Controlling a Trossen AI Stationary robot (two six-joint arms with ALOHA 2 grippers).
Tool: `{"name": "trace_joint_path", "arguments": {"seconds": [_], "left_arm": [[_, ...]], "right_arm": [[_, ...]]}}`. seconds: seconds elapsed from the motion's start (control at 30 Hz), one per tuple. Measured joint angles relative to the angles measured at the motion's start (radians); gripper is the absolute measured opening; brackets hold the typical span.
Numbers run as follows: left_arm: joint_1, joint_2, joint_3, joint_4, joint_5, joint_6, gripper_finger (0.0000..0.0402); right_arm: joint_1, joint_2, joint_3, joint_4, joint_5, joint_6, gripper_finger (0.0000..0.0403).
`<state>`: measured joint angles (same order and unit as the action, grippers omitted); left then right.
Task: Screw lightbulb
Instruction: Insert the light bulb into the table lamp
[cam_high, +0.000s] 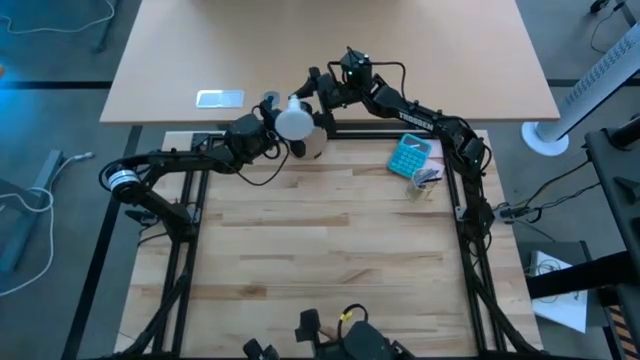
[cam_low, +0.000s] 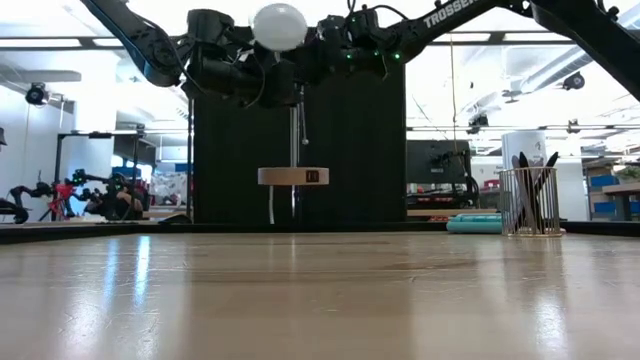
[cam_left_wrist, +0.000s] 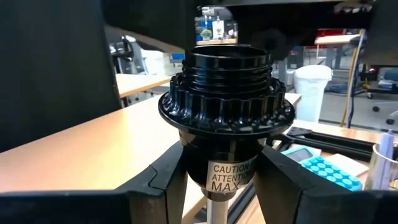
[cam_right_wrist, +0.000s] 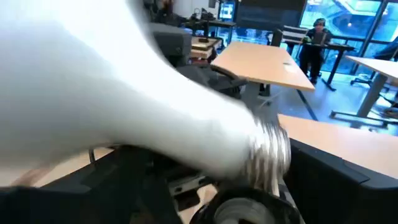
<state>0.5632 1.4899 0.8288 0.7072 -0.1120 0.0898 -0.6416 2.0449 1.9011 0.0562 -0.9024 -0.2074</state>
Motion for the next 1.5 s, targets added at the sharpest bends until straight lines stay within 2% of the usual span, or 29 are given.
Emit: {"name": "trace_joint_path", "arguments": {"seconds": [0.17,0.4,0.6,0.73,0.93,1.1,1.27,1.5], "left_arm": [[-0.002,0.0,0.0,-0.001,0.001,-0.021,0.0141],[-0.041,0.0,-0.011,-0.022,0.023,-0.22,0.0141],[-0.104,0.0,-0.074,-0.036,0.117,-0.49,0.0141],[-0.14,0.0,-0.099,-0.039,0.16,-0.602,0.0141],[-0.159,-0.002,-0.098,-0.038,0.153,-0.528,0.0141],[-0.158,-0.002,-0.096,-0.037,0.148,-0.503,0.0141],[-0.171,-0.002,-0.097,-0.037,0.147,-0.516,0.0141],[-0.202,-0.003,-0.098,-0.038,0.135,-0.517,0.0141]], "right_arm": [[-0.001,0.0,0.002,0.0,0.002,0.038,0.0339],[0.0,0.0,0.002,-0.041,0.017,0.066,0.0339],[-0.012,-0.047,0.002,-0.227,0.062,0.041,0.0339],[-0.009,-0.096,0.003,-0.379,0.128,-0.029,0.0339],[0.016,-0.159,0.003,-0.521,0.141,-0.127,0.0339],[0.07,-0.185,0.003,-0.549,0.096,-0.204,0.0339],[0.123,-0.225,0.002,-0.564,0.096,-0.229,0.0339],[0.201,-0.308,0.002,-0.674,0.238,-0.305,0.0339]]}}
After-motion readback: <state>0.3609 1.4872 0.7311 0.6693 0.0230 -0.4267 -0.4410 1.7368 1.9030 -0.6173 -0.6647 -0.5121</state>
